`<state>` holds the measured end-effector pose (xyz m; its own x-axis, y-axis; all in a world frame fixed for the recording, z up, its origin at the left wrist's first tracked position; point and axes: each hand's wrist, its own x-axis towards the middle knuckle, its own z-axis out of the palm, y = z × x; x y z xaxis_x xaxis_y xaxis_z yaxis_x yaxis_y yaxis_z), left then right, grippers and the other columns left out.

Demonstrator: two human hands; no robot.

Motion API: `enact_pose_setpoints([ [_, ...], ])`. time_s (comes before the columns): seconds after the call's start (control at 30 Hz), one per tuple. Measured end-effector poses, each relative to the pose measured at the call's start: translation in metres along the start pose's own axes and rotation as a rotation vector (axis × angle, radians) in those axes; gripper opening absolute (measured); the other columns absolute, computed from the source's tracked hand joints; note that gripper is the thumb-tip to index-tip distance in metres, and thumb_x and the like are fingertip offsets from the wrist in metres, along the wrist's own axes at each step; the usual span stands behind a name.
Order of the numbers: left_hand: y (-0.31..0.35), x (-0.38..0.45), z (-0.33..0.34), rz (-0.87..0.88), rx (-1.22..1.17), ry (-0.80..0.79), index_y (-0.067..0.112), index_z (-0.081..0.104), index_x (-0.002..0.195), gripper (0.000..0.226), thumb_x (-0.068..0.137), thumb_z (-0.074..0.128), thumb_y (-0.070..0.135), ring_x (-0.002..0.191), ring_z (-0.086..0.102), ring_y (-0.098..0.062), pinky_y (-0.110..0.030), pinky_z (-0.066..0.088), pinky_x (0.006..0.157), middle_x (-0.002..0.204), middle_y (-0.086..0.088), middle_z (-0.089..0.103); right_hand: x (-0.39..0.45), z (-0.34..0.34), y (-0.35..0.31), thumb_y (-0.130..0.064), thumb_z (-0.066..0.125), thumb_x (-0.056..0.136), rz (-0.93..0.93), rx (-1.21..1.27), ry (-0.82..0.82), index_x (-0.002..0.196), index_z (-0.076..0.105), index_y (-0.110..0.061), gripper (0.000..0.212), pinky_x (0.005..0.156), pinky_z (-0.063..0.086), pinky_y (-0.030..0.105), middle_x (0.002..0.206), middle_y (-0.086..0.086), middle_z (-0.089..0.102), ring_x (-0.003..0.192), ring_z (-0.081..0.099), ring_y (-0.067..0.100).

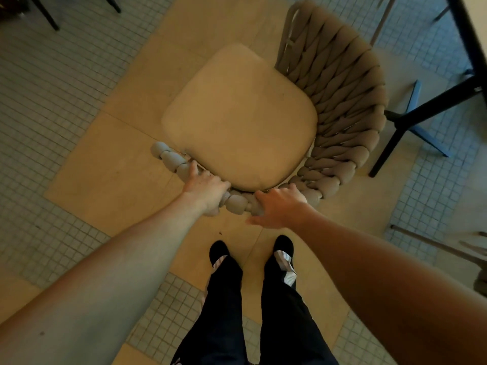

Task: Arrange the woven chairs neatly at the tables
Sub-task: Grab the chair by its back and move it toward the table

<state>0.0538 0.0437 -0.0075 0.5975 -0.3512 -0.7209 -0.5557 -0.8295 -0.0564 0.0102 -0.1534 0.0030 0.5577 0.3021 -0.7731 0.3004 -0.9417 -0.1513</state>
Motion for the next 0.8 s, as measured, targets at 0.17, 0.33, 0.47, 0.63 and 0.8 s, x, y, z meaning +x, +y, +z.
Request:
enact_pose_setpoints([
  [0.17,0.061,-0.003,-0.009,0.06,-0.135,0.006,0.026,0.053,0.116,0.057,0.076,0.074,0.06,0.111,0.059,-0.031,-0.055,0.036,0.102,0.109,0.001,0.064,-0.011,-0.001,0.049,-0.092,0.039,0.081,-0.002,-0.178,-0.019,0.143,0.045,-0.03,0.088,0.105,0.036,0.048,0.135,0.001,0.061,0.124,0.057,0.028],
  [0.33,0.117,0.002,-0.016,-0.017,-0.287,0.06,0.022,0.051,0.122,0.063,0.077,0.075,0.06,0.113,0.061,-0.031,-0.052,0.037,0.103,0.116,-0.002,0.064,-0.017,-0.007,0.089,-0.097,0.036,0.076,-0.016,-0.304,-0.032,0.147,0.043,-0.034,0.095,0.103,0.035,0.048,0.138,-0.002,0.059,0.126,0.055,0.026],
  [0.47,0.128,0.008,-0.017,-0.072,-0.349,0.088,0.022,0.056,0.119,0.044,0.087,0.072,0.046,0.108,0.062,-0.031,-0.055,0.038,0.104,0.11,-0.002,0.065,-0.013,-0.004,0.11,-0.102,0.03,0.07,0.011,-0.345,-0.023,0.137,0.052,-0.034,0.098,0.104,0.033,0.046,0.137,-0.001,0.058,0.127,0.054,0.025],
  [0.63,0.123,0.01,-0.014,-0.059,-0.355,0.156,0.028,0.058,0.121,0.027,0.097,0.053,0.016,0.103,0.064,-0.033,-0.052,0.041,0.098,0.105,-0.001,0.067,-0.016,0.007,0.113,-0.099,0.021,0.075,-0.011,-0.38,0.094,0.132,0.056,-0.03,0.096,0.108,0.03,0.047,0.136,0.003,0.06,0.123,0.057,0.025],
  [0.8,0.105,0.009,-0.008,0.033,-0.305,0.137,0.029,0.061,0.123,0.03,0.1,0.048,0.016,0.104,0.063,-0.031,-0.048,0.043,0.092,0.106,0.002,0.067,-0.022,0.008,0.097,-0.096,0.022,0.078,0.007,-0.334,0.111,0.124,0.06,-0.026,0.092,0.106,0.031,0.049,0.126,0.002,0.066,0.115,0.061,0.026],
])
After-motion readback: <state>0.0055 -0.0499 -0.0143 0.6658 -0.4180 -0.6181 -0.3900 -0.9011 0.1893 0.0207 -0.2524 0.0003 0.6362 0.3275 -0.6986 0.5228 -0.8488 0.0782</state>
